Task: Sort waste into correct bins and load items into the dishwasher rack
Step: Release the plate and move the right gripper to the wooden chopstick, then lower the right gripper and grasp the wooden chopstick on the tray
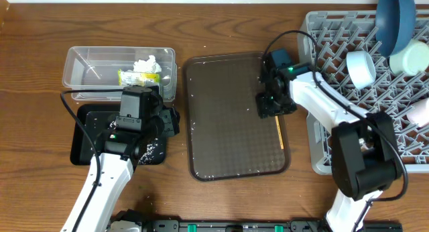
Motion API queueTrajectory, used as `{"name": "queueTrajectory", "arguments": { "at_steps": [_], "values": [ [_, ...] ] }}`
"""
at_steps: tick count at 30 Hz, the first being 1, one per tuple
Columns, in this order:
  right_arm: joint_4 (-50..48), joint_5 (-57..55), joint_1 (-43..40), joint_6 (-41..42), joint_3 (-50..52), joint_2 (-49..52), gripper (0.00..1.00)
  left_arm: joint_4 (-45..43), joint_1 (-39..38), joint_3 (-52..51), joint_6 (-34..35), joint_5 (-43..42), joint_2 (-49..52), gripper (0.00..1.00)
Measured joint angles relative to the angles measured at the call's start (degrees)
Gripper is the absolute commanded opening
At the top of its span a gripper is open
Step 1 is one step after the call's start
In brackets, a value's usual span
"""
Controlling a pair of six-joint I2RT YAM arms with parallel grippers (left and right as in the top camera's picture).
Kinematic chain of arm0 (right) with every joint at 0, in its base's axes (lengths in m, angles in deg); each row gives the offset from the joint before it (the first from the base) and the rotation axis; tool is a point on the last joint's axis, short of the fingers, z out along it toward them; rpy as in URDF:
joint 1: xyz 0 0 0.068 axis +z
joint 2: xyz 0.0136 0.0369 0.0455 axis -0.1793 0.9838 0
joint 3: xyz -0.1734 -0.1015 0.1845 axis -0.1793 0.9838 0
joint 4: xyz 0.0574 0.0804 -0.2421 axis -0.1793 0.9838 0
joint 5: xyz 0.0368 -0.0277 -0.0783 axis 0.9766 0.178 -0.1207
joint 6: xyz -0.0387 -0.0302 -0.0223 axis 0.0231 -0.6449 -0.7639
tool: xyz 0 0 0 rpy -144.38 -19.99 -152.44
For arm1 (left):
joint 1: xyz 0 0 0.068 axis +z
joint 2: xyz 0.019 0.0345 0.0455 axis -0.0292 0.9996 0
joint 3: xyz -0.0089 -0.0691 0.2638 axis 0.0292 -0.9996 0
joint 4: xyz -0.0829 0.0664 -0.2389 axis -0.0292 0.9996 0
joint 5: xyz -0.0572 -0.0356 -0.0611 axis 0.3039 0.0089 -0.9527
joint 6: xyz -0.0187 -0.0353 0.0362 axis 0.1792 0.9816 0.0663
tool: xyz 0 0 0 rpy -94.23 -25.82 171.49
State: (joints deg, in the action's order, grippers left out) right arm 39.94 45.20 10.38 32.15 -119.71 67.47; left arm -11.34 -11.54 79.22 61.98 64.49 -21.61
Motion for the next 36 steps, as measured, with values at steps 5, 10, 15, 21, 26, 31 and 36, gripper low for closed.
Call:
{"name": "queueTrajectory", "arguments": {
  "at_steps": [5, 10, 15, 21, 26, 31, 36],
  "values": [
    [-0.2, -4.2, 0.0, 1.5, 0.0, 0.6, 0.55, 0.0, 0.0, 0.0, 0.0, 0.0, 0.0, 0.56],
    [-0.2, -6.4, 0.0, 2.4, 0.0, 0.6, 0.56, 0.0, 0.0, 0.0, 0.0, 0.0, 0.0, 0.56],
    [-0.5, -6.8, 0.0, 2.7, 0.1, 0.9, 0.55, 0.0, 0.0, 0.0, 0.0, 0.0, 0.0, 0.56],
    [-0.5, -6.7, 0.0, 3.4, 0.3, 1.8, 0.5, 0.0, 0.0, 0.0, 0.0, 0.0, 0.0, 0.56],
    [-0.4, -8.2, 0.2, 4.2, 0.3, 1.8, 0.49, 0.0, 0.0, 0.0, 0.0, 0.0, 0.0, 0.56],
    [-1.2, -9.2, 0.2, 4.6, 0.3, 1.6, 0.51, 0.0, 0.0, 0.0, 0.0, 0.0, 0.0, 0.56],
    [-3.4, -9.2, 0.3, 4.5, 0.4, 0.0, 0.52, 0.0, 0.0, 0.0, 0.0, 0.0, 0.0, 0.56]
  ]
}}
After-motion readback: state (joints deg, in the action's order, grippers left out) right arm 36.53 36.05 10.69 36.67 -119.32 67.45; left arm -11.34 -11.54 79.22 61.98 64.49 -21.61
